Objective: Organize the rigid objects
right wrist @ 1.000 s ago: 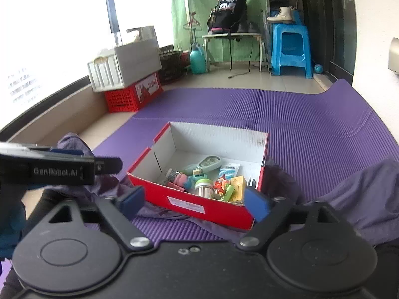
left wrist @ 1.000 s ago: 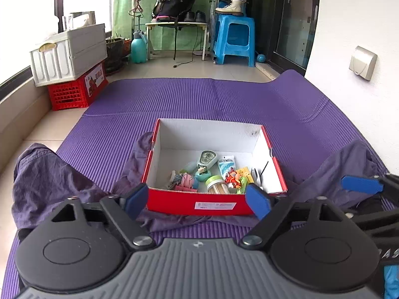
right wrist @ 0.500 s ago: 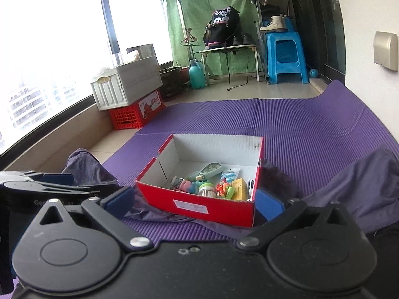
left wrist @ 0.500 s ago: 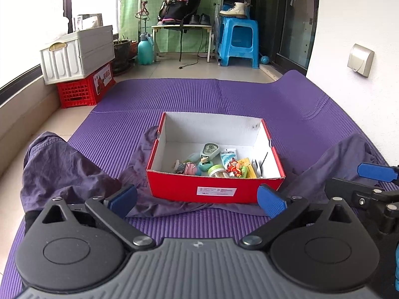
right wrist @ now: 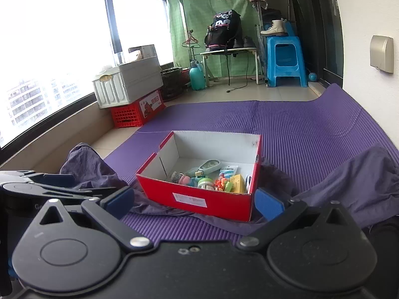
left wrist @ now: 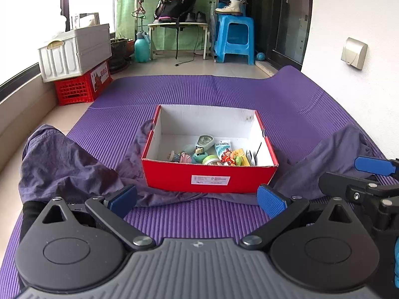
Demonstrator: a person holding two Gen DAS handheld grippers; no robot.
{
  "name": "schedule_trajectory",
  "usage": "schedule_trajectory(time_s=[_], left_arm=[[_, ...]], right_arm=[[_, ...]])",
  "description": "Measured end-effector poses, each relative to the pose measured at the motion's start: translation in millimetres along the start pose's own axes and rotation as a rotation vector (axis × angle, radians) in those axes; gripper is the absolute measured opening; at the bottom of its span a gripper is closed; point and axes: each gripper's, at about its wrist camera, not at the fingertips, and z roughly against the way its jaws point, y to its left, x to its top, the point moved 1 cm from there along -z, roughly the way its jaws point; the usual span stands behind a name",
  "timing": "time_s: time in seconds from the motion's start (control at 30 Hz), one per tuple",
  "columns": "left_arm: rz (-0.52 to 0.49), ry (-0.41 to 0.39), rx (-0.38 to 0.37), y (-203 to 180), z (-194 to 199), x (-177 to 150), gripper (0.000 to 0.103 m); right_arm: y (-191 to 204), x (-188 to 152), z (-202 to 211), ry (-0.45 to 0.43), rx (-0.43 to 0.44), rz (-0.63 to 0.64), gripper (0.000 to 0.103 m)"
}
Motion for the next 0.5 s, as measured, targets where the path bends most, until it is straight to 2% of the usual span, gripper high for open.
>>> schedule_trajectory(time_s=[0.5], left_arm=[[-0.018,-0.007,0.003,-3.2,1.5,-5.5,0.103]], right_arm=[[-5.8,-11.7,3.7,0.016,-0.015,-0.041,0.103]])
